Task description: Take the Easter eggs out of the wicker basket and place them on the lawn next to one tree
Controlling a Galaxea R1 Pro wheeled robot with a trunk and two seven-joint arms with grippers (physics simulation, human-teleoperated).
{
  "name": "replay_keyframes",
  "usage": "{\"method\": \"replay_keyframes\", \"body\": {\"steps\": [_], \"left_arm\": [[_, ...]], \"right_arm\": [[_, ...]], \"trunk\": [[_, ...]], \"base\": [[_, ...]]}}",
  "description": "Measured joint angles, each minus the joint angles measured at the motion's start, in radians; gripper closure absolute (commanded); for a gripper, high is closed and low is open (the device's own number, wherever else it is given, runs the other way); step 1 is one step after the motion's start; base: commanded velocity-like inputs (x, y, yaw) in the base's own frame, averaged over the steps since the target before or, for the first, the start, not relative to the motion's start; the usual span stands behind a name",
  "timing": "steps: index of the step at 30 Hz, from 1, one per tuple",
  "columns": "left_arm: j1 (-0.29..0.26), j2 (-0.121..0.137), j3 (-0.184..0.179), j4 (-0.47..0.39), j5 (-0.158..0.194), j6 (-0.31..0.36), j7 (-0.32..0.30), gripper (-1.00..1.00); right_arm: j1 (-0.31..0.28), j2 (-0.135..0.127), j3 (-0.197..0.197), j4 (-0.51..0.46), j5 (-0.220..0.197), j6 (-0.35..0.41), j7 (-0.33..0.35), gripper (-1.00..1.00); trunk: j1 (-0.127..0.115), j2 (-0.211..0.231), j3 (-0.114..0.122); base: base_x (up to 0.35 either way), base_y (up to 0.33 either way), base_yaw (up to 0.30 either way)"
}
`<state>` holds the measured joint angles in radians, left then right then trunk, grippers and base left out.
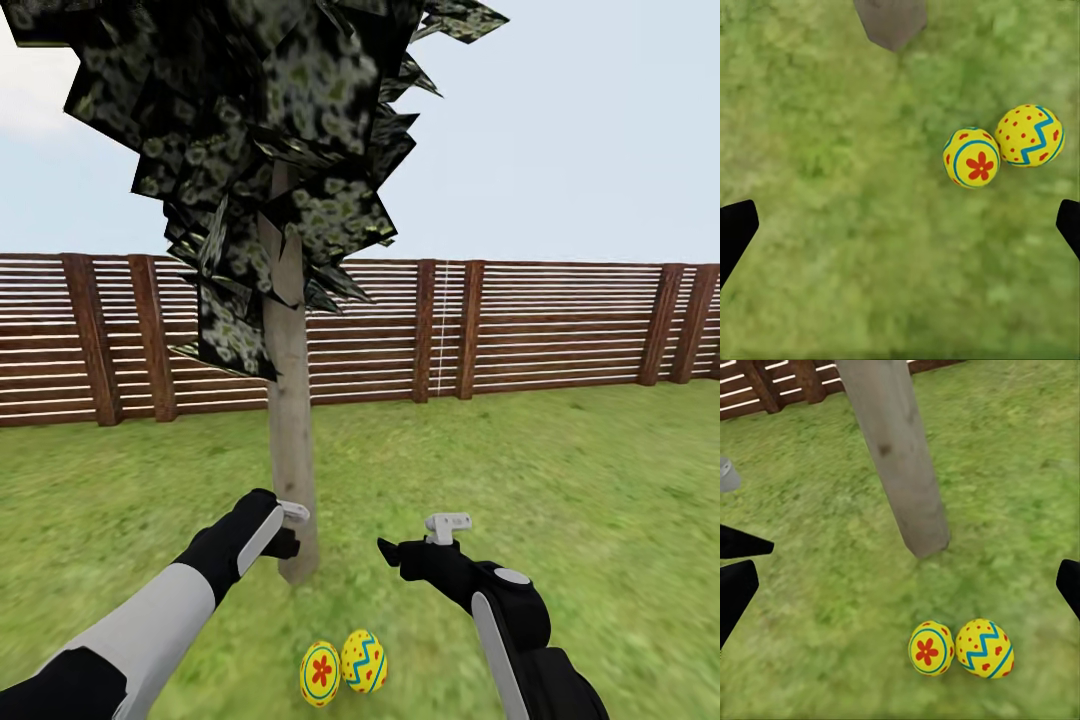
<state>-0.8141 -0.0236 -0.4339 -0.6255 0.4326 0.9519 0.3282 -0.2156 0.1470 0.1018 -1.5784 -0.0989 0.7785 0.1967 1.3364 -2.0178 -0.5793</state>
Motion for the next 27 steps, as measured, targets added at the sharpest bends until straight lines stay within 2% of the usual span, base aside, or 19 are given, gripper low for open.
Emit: {"method": "replay_keyframes", "body": {"steps": [6,18,27], "left_arm": [[-0.002,-0.001,-0.001,0.04,0.0,-0.001,0.003,-1.0],[-0.004,-0.002,0.0,0.055,0.001,0.004,-0.007,-1.0],[-0.04,-0.006,0.003,0.153,0.006,0.01,-0.008,-1.0]], "right_arm": [[0.0,0.0,-0.001,0.0,0.0,0.0,-0.001,-1.0],[0.0,0.0,-0.001,0.001,0.0,0.0,-0.001,-1.0],[0.0,0.0,-0.001,0.001,0.0,0.0,-0.001,-1.0]], "trunk": [[-0.023,0.042,0.019],[-0.069,0.126,0.056],[-0.104,0.189,0.085]], "base": [[0.0,0.0,0.0],[0.0,0.0,0.0],[0.0,0.0,0.0]]}}
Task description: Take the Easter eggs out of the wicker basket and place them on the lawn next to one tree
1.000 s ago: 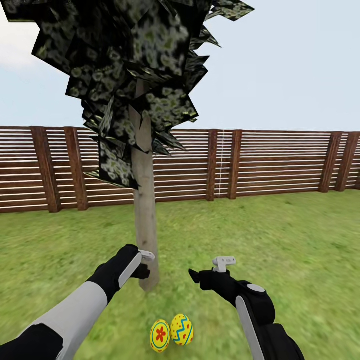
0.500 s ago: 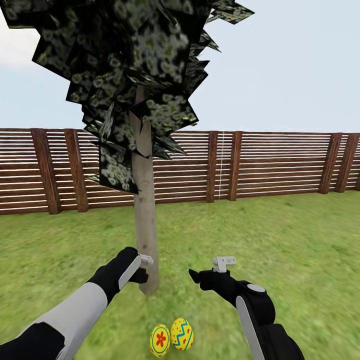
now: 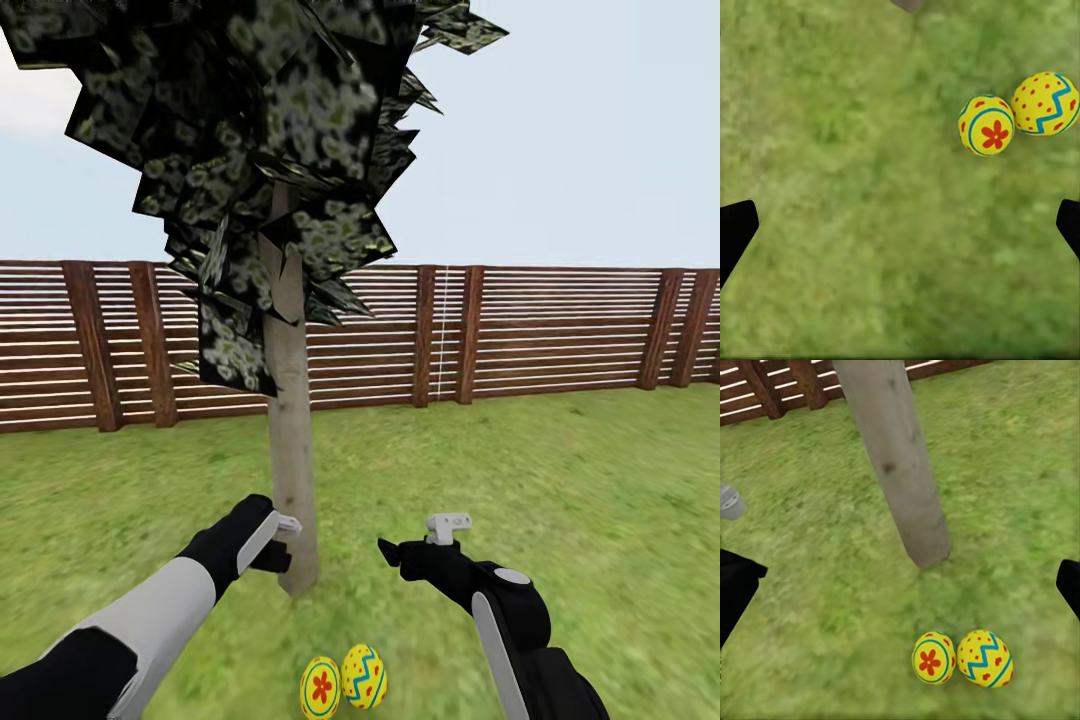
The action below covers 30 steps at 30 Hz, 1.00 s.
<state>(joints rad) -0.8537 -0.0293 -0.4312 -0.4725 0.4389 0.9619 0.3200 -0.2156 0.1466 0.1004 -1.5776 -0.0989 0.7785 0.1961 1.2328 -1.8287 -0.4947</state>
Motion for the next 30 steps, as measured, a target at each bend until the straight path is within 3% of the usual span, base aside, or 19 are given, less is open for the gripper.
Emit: {"method": "replay_keyframes", "body": {"steps": [30], "left_arm": [[-0.008,-0.001,0.001,0.026,0.0,-0.001,0.002,-1.0]], "right_arm": [[0.0,0.0,0.003,0.013,0.002,0.0,-0.001,-1.0]], "trunk": [[-0.115,0.21,0.094]], "base": [[0.0,0.0,0.0]]}}
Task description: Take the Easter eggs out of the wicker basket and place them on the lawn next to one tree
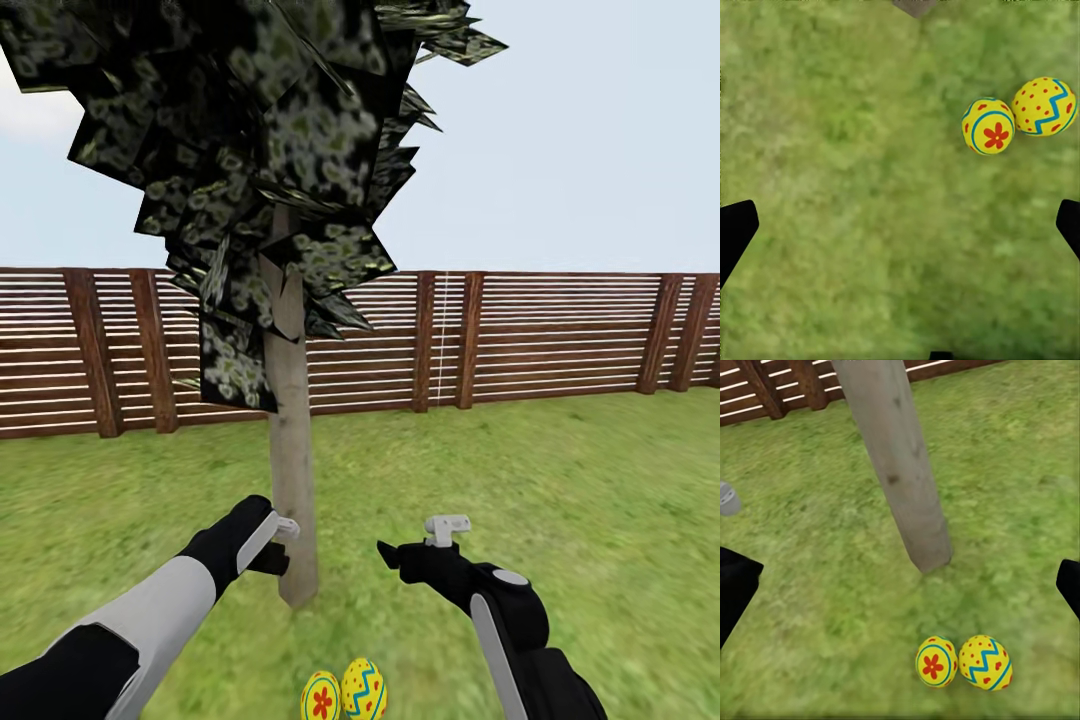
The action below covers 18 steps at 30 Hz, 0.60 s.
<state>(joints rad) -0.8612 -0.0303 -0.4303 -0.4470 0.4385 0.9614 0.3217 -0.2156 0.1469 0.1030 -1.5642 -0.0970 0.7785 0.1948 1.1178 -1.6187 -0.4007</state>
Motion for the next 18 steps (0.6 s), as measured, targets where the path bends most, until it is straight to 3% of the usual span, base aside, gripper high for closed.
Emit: {"method": "replay_keyframes", "body": {"steps": [18], "left_arm": [[0.0,-0.001,-0.003,0.0,-0.004,-0.001,0.0,-1.0]], "right_arm": [[0.0,0.0,0.0,0.007,0.0,0.0,0.0,-1.0]], "trunk": [[-0.069,0.126,0.056]], "base": [[0.0,0.0,0.0]]}}
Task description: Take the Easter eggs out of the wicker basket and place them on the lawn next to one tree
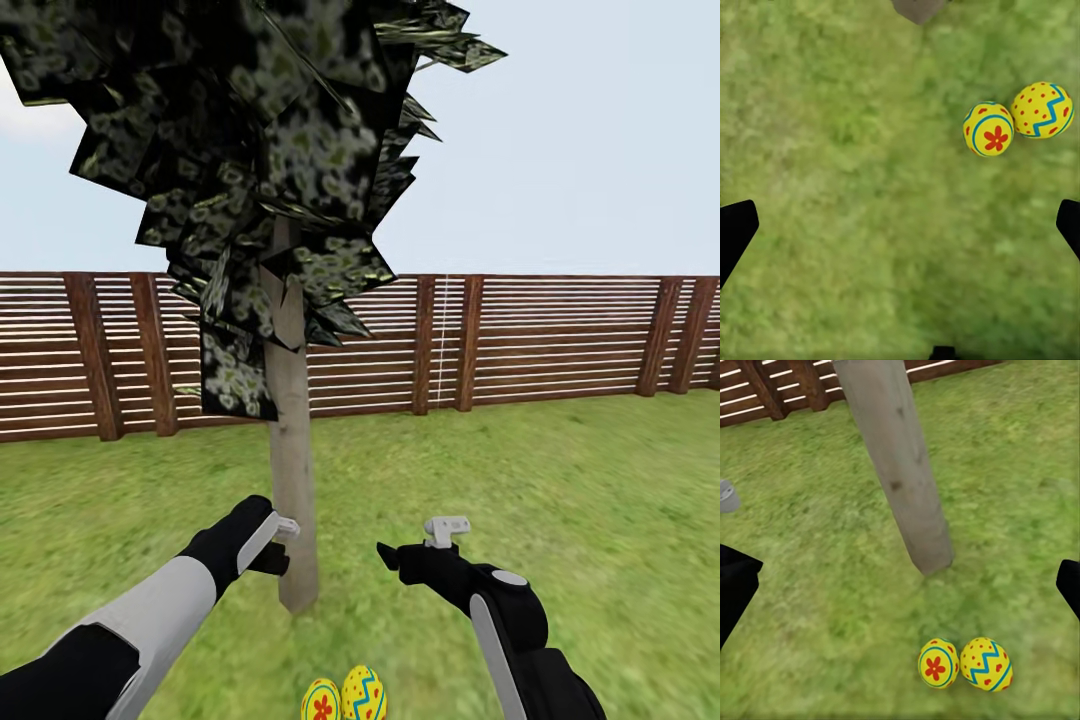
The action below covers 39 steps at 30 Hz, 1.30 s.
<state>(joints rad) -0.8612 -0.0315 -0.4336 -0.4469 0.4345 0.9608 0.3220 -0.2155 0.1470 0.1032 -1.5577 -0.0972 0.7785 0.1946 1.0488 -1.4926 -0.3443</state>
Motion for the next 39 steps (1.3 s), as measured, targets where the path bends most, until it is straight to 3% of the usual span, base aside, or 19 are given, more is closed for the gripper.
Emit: {"method": "replay_keyframes", "body": {"steps": [39], "left_arm": [[0.0,0.0,-0.006,0.0,-0.002,-0.002,0.002,-1.0]], "right_arm": [[0.0,0.0,0.0,0.0,0.0,0.0,0.0,-1.0]], "trunk": [[-0.15,0.273,0.122]], "base": [[0.0,0.0,0.0]]}}
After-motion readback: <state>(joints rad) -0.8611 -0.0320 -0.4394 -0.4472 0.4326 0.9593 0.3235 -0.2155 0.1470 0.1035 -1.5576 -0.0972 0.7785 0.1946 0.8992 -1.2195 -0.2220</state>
